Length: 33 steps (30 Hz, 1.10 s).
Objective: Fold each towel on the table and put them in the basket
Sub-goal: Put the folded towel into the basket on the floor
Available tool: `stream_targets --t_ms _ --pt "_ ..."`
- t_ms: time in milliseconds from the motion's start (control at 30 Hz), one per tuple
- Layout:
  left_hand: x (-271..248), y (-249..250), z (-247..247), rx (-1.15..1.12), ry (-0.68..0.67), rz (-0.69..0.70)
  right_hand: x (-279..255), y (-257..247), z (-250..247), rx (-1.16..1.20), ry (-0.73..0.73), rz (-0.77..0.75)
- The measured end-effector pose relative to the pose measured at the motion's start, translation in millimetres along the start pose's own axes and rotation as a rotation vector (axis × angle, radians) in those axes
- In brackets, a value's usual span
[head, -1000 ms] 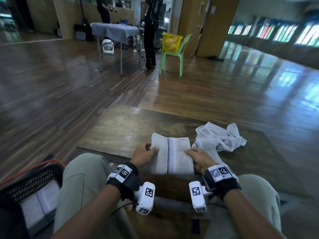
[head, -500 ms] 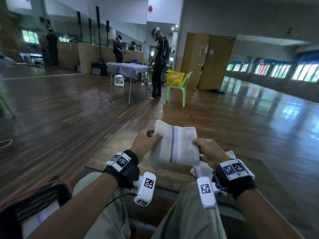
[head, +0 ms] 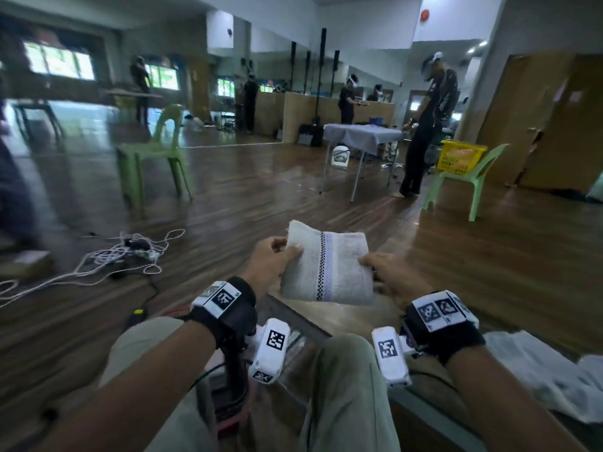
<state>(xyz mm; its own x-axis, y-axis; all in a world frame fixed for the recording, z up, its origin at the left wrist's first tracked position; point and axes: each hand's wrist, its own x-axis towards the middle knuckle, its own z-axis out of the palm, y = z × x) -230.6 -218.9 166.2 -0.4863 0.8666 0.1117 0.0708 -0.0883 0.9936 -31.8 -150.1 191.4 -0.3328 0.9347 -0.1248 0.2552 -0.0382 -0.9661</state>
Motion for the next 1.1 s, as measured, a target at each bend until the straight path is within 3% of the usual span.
stream_targets --t_ms 333,533,767,1000,1100 --pt "-5.5 -37.6 -133.3 0.05 0.334 -0.118 36.3 2.3 142.2 -0.035 -0.37 -0.048" --pt "8.6 -80.7 -172.7 0.086 0.398 -0.218 70.4 27.2 206.1 -0.05 -0.399 0.021" --pt "45.7 -190.4 -212.0 0.18 0.438 -0.428 136.1 106.0 290.9 -0.115 -0.428 0.25" --pt "82.8 -343.4 -243.0 0.292 0.417 -0.752 206.9 225.8 369.0 -0.355 -0.429 0.451" --pt "104.8 -396.3 -252.4 0.307 0.396 -0.825 233.9 258.2 395.2 -0.482 -0.442 0.5"
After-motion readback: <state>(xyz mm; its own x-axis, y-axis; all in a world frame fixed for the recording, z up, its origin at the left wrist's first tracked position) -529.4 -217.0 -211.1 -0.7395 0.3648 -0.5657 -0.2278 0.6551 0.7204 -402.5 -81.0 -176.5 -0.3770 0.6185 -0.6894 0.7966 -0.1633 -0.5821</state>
